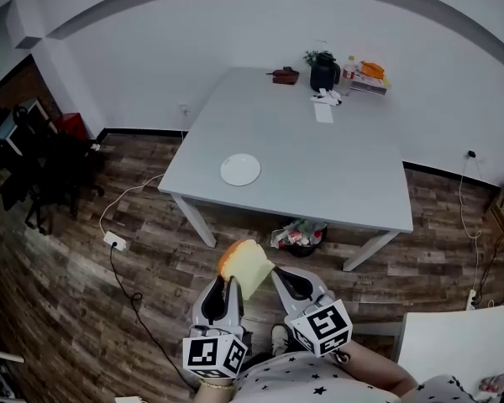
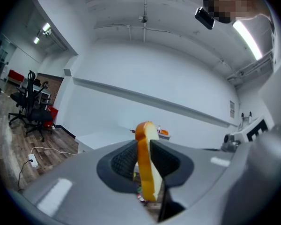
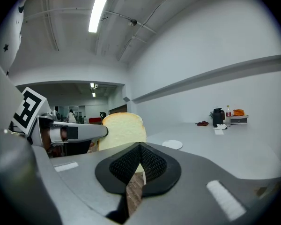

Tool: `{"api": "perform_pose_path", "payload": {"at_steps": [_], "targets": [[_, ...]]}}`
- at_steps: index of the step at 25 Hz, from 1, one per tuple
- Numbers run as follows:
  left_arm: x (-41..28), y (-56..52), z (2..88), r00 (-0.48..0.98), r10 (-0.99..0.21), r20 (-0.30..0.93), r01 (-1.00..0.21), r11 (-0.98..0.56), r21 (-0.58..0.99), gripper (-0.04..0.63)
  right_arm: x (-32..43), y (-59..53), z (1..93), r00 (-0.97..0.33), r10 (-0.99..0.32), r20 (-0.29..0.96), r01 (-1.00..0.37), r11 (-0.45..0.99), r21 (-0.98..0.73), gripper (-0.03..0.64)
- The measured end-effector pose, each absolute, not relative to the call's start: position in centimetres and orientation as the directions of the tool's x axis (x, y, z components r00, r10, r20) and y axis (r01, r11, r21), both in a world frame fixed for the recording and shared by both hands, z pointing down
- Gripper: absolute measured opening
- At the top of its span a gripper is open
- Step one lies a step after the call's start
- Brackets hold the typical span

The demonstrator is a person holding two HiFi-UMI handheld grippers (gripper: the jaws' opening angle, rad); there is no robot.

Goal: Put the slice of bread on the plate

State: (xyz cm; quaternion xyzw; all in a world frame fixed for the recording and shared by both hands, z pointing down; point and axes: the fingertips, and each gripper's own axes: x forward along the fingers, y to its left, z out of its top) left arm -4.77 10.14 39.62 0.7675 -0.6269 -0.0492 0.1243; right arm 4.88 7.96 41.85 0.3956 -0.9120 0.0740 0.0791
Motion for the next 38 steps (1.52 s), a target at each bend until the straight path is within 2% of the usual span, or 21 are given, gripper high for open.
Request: {"api": "perform_pose_path", "payload": {"at_steps": [9,20,38], "targets": [[-3.2,5.7,39.8,0.182,-0.980,0.083,-0.956,-0.156,0.247,0.087,6.3,3.5,42.0,-0.695,-0.691,0.197,-0.714,0.695,-0.080,-0.002],[-4.7,2.0,40.4,0.158,-0.982,0.100,-0.962,-0.130,0.241,0.087,4.2,0.0,42.9,-0.721,-0.661,0.211,-0.687,0.721,-0.088,-0.002],[-9.9,-14.8,42.0,0.214,-0.966,0.146,-0.952,-0.172,0.254,0.087,-0.6,-16.1,43.0,-0.671,-0.696,0.254,-0.730,0.680,-0.066,-0.002]]}}
